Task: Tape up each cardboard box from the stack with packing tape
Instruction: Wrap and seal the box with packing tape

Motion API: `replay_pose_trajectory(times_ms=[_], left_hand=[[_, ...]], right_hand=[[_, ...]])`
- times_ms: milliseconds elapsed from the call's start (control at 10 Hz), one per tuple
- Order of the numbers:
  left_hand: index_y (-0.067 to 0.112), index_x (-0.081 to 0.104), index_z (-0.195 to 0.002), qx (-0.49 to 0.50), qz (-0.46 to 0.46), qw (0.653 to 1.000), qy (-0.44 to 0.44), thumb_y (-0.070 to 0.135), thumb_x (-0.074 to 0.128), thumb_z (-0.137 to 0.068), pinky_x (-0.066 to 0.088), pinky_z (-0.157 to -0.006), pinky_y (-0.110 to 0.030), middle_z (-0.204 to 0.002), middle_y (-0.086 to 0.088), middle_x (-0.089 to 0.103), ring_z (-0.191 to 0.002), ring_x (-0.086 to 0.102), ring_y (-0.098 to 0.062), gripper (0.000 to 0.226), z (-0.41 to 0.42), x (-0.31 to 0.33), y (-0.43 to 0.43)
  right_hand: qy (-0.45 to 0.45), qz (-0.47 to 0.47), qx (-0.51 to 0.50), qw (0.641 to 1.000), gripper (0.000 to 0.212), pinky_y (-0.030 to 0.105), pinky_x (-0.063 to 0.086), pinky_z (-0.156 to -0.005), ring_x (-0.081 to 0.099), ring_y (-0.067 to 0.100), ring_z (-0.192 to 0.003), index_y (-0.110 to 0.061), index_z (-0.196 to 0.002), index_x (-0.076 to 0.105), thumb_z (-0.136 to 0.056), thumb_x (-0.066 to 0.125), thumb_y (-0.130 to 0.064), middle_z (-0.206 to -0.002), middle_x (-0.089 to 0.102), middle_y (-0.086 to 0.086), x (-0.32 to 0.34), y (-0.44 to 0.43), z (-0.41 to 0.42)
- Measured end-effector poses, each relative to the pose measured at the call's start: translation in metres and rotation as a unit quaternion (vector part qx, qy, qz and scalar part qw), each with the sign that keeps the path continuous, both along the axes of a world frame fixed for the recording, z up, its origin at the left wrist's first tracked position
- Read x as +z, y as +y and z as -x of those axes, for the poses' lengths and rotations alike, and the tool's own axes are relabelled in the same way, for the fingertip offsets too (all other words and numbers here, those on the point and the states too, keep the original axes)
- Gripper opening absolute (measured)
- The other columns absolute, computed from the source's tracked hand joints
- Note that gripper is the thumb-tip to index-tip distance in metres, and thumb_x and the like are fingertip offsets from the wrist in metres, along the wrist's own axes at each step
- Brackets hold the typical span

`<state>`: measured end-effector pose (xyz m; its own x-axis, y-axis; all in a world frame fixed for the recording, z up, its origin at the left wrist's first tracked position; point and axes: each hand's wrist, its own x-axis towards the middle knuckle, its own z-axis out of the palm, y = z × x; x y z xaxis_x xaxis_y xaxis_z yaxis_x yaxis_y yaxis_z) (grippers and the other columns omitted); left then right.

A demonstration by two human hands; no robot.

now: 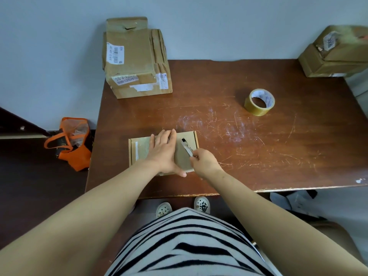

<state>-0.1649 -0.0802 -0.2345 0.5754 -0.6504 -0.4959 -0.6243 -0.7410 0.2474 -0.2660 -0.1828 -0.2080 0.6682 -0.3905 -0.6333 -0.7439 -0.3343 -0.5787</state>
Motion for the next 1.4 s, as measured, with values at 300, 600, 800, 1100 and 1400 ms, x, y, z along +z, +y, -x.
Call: replay_pose_trajectory(times_ms=[300, 600, 800, 1100, 1400], left_hand=[[0.012, -0.016, -0.151, -0.002, 0.004, 1.0, 0.003, 0.065, 0.081, -0.053, -0.019, -0.113, -0.044, -0.16, -0.006, -0.011, -0.146, -0.02, -0.022, 0.147, 0.001, 0.0, 0.002], [0.011, -0.016, -0.151, -0.007, 0.001, 1.0, 0.003, 0.065, 0.08, -0.055, -0.018, -0.113, -0.045, -0.16, -0.006, -0.011, -0.146, -0.02, -0.023, 0.146, 0.0, 0.0, 0.002], [0.011, -0.016, -0.15, -0.009, 0.002, 1.0, -0.002, 0.066, 0.08, -0.053, -0.018, -0.113, -0.046, -0.16, -0.007, -0.012, -0.146, -0.019, -0.024, 0.147, -0.001, -0.002, 0.002], [0.019, -0.015, -0.151, -0.02, 0.01, 1.0, -0.007, 0.066, 0.08, -0.054, -0.017, -0.112, -0.047, -0.159, -0.01, -0.01, -0.146, -0.019, -0.026, 0.144, -0.001, -0.002, 0.003], [0.023, -0.007, -0.153, -0.02, 0.034, 0.999, 0.004, 0.07, 0.076, -0.055, -0.017, -0.113, -0.047, -0.16, -0.008, -0.01, -0.146, -0.018, -0.024, 0.137, -0.004, -0.005, 0.004]], right_hand=[[0.072, 0.075, 0.05, 0.993, 0.017, 0.026, 0.036, -0.05, 0.045, 0.02, -0.055, -0.005, -0.081, 0.052, -0.094, 0.042, -0.006, -0.063, 0.045, 0.004, 0.006, -0.015, -0.013], [0.102, 0.062, 0.075, 0.99, 0.025, 0.028, 0.04, -0.053, 0.042, 0.02, -0.05, 0.007, -0.104, 0.064, -0.092, 0.043, 0.0, -0.09, 0.068, 0.019, 0.011, -0.025, -0.027], [0.029, 0.021, -0.002, 0.999, 0.013, 0.027, 0.026, -0.049, 0.027, 0.02, -0.049, -0.007, -0.079, 0.048, -0.091, 0.045, -0.003, -0.061, 0.033, 0.005, 0.0, -0.017, -0.011], [-0.046, 0.02, -0.03, 0.998, 0.018, 0.027, 0.034, -0.055, 0.043, 0.016, -0.06, -0.003, -0.102, 0.063, -0.096, 0.046, -0.009, -0.07, 0.049, 0.001, -0.009, -0.007, 0.002], [-0.044, 0.14, 0.015, 0.989, 0.027, 0.031, 0.04, -0.074, 0.056, 0.032, -0.102, -0.007, -0.122, 0.056, -0.098, 0.043, -0.011, -0.119, 0.055, 0.013, -0.012, 0.006, 0.008]])
